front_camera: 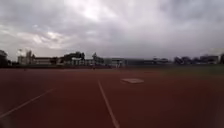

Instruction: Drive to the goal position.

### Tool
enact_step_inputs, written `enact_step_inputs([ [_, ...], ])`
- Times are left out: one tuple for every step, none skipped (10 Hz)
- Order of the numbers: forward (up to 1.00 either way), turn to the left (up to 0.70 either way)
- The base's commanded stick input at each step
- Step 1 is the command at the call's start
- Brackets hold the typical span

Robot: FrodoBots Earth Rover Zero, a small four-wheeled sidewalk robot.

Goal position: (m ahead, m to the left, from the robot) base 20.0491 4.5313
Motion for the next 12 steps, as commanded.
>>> enact_step_inputs([
  [0.7,0.0],
  [0.7,0.0],
  [0.7,0.0],
  [0.7,0.0],
  [0.7,0.0],
  [0.7,0.0],
  [0.7,0.0],
  [0.7,0.0],
  [0.7,0.0],
  [0.7,0.0],
  [0.7,0.0],
  [0.7,0.0],
])
